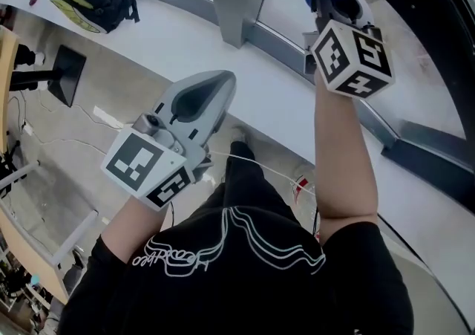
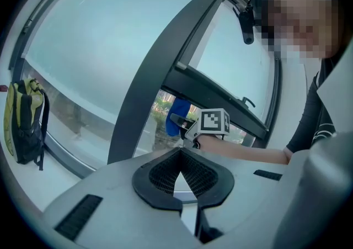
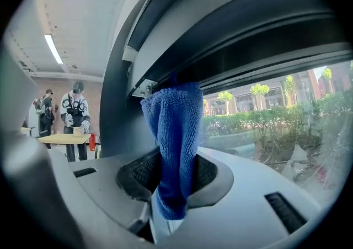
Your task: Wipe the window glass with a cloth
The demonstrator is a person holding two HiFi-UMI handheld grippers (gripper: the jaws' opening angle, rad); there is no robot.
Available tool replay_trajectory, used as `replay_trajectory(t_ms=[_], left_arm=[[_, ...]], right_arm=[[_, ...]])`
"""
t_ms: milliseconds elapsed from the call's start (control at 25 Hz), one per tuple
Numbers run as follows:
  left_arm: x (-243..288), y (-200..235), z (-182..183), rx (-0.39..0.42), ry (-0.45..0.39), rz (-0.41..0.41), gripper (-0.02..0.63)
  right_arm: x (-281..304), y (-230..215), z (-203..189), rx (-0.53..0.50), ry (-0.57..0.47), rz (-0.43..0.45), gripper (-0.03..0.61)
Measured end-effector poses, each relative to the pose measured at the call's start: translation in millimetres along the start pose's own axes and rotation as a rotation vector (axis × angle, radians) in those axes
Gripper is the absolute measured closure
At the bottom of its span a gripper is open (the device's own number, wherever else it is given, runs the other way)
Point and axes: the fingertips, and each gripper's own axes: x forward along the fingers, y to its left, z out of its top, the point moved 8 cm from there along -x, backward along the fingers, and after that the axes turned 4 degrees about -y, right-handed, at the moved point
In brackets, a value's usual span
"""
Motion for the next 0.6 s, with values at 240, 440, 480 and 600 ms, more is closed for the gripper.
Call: replay_trajectory(t_ms=[240, 440, 480, 600], left_arm=[[5, -14, -11, 0.000, 0.017, -0.026, 0.611], [2, -25, -14, 0.013, 0.020, -0.044, 0.611], [1, -28, -15, 0.016, 0.018, -0.047, 0.611], [1, -36, -16, 0.031, 0.012, -0.059, 0.611]], right_arm=[[-26, -25, -7, -0.018, 0.014, -0.041, 0.485], [-48, -42, -8, -0.041, 0.029, -0.078, 0.485], [-53, -46, -8, -0.039, 0.028, -0.090, 0.485], [-69, -57, -7, -0.036, 0.025, -0.123, 0.485]])
